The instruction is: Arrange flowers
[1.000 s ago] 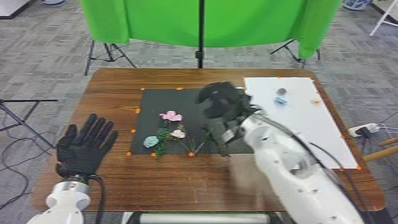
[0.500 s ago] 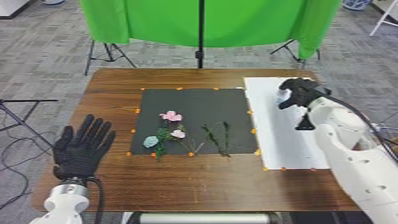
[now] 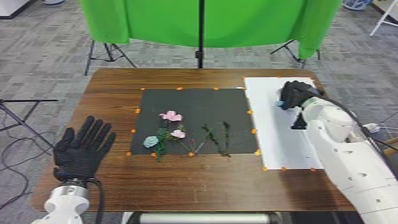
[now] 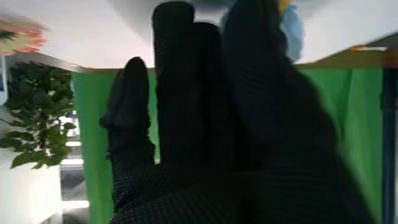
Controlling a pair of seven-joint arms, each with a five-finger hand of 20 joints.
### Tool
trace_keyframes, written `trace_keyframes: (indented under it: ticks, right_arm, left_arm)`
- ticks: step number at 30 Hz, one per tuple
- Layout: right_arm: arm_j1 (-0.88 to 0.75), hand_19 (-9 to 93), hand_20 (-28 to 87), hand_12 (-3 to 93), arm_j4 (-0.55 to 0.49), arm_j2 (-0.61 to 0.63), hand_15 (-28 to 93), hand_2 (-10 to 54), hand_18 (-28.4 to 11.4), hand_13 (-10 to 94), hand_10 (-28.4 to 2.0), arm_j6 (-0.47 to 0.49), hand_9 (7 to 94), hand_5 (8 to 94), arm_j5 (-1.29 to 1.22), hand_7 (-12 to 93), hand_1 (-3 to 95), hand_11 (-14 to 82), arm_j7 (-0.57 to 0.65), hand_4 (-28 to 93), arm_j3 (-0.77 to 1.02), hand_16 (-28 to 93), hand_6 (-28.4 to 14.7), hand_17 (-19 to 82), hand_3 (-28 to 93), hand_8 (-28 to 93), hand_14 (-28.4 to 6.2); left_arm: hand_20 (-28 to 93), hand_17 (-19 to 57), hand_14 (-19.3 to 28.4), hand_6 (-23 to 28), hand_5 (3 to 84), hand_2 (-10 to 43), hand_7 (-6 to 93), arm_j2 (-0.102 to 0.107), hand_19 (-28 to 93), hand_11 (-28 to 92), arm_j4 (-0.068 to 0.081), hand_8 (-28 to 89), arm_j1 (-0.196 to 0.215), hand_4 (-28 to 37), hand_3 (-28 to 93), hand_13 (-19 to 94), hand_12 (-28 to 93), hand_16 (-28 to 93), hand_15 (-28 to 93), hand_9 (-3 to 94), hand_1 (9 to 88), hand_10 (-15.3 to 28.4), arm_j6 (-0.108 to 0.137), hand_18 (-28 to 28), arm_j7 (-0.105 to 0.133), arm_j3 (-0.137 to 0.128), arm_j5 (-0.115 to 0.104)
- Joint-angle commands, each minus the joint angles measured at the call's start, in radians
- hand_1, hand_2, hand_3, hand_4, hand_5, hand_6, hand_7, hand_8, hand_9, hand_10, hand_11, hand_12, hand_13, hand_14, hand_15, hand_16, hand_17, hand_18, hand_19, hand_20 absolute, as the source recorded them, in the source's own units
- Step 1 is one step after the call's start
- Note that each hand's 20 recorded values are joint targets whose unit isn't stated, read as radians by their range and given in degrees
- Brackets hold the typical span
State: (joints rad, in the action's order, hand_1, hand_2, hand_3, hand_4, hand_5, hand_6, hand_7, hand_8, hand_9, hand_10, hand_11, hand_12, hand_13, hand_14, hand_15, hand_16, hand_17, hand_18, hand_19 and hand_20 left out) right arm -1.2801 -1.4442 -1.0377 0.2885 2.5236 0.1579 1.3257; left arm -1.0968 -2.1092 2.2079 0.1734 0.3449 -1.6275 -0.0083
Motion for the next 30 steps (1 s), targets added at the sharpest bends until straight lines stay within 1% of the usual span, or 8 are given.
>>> trace_keyframes:
  ticks: [1, 5, 9, 14, 18, 21, 24, 30]
  right_arm:
    - [-0.074, 79, 43, 27.4, -0.044, 0.004, 30, -9.5, -19.5, 72, -8.6, -0.096, 80.7, 81.3, -0.017, 24, 61.5, 4.8, -0.007, -28, -0.013, 44, 3.1, 30, 64, -2, -4.3]
    - [-0.113, 80, 42, 28.7, -0.155, 0.030, 31, -9.5, -19.6, 71, -8.5, -0.176, 81.6, 81.6, -0.018, 25, 60.5, 4.6, -0.020, -28, -0.039, 44, 3.1, 30, 66, -2, -4.5]
    - [-0.099, 80, 42, 28.8, -0.222, -0.025, 33, -9.5, -19.7, 71, -8.7, -0.219, 81.7, 81.6, 0.006, 25, 59.7, 4.8, -0.051, -28, -0.104, 43, 3.0, 30, 68, -2, -4.6]
    - [-0.100, 80, 42, 28.8, -0.301, -0.081, 35, -9.5, -20.0, 71, -9.0, -0.245, 81.6, 81.5, 0.031, 25, 58.9, 5.3, -0.104, -28, -0.195, 43, 2.5, 30, 69, -2, -4.9]
    - [-0.132, 80, 42, 28.7, -0.347, -0.090, 36, -9.5, -20.1, 71, -9.2, -0.223, 81.4, 81.4, 0.064, 26, 58.6, 5.6, -0.170, -28, -0.266, 43, 2.4, 30, 70, -2, -5.2]
    - [-0.148, 81, 42, 28.6, -0.376, -0.090, 36, -9.5, -20.2, 70, -9.3, -0.181, 81.2, 81.2, 0.035, 26, 58.3, 5.9, -0.182, -28, -0.307, 42, 2.3, 30, 70, -2, -5.2]
    - [-0.151, 81, 42, 28.4, -0.372, -0.094, 36, -9.5, -20.2, 70, -9.4, -0.175, 81.0, 81.1, 0.082, 26, 58.2, 6.1, -0.204, -28, -0.337, 42, 2.2, 30, 70, -2, -5.2]
    - [-0.157, 83, 43, 28.0, -0.360, -0.105, 37, -9.5, -20.5, 70, -9.4, -0.149, 81.0, 80.9, 0.087, 27, 58.2, 6.3, -0.198, -28, -0.353, 41, 2.1, 30, 71, -2, -5.2]
  left_arm:
    - [11, -8.1, 16.3, 10.3, 46.0, 13.2, 11.0, -0.013, 33, 20, -0.001, -9, 0.018, -27.9, 81, 27, 10, -7, 33, 39.1, 28.6, 15.7, 0.007, 13.3, -0.016, 0.004, 0.005]
    - [11, -8.1, 16.3, 10.2, 45.9, 13.1, 11.0, -0.007, 33, 20, -0.002, -9, 0.020, -28.1, 80, 27, 10, -7, 33, 39.1, 28.6, 15.7, 0.004, 13.3, -0.012, 0.001, 0.005]
    - [11, -8.1, 16.3, 10.2, 45.8, 12.7, 11.0, -0.006, 33, 20, -0.005, -9, 0.032, -28.2, 80, 27, 10, -7, 33, 39.0, 28.4, 15.7, 0.009, 13.3, -0.004, -0.009, 0.002]
    - [11, -8.1, 16.3, 10.2, 45.8, 12.4, 11.0, -0.003, 33, 20, 0.002, -9, 0.015, -28.2, 80, 27, 10, -7, 33, 38.9, 28.2, 15.7, 0.009, 13.3, -0.030, 0.003, 0.006]
    - [11, -8.2, 16.3, 10.2, 45.7, 12.3, 10.9, 0.003, 33, 19, 0.008, -9, -0.005, -28.3, 80, 27, 10, -7, 33, 38.9, 28.2, 15.7, 0.016, 13.3, -0.034, 0.007, 0.011]
    - [11, -8.2, 16.3, 10.2, 45.7, 12.4, 10.9, 0.006, 33, 20, 0.011, -9, -0.020, -28.3, 79, 27, 10, -7, 33, 39.0, 28.3, 15.7, 0.004, 13.3, -0.046, 0.017, 0.014]
    - [11, -8.1, 16.3, 10.2, 45.7, 12.3, 10.9, 0.008, 33, 19, 0.017, -9, -0.036, -28.3, 80, 27, 10, -7, 33, 38.9, 28.2, 15.7, 0.008, 13.3, -0.050, 0.024, 0.020]
    - [11, -8.1, 16.2, 10.2, 45.7, 12.3, 11.0, 0.008, 33, 19, 0.015, -9, -0.041, -28.3, 79, 27, 10, -7, 33, 39.0, 28.1, 15.7, 0.006, 13.3, -0.055, 0.026, 0.031]
